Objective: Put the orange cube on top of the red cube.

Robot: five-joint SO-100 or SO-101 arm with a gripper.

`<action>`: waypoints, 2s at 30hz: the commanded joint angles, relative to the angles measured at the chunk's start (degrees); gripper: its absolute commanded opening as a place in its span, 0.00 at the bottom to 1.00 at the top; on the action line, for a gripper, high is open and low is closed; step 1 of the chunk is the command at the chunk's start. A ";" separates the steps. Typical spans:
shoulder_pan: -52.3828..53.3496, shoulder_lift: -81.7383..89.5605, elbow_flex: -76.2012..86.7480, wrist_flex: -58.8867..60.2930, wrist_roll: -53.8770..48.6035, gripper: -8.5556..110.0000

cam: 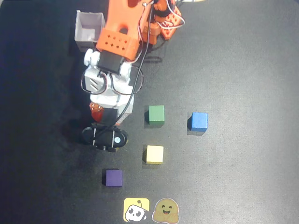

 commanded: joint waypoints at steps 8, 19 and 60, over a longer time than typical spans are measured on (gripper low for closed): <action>0.44 -1.14 0.62 -2.81 1.14 0.08; 0.35 -1.23 2.72 -4.57 1.85 0.08; -0.18 4.83 3.96 -7.65 5.89 0.11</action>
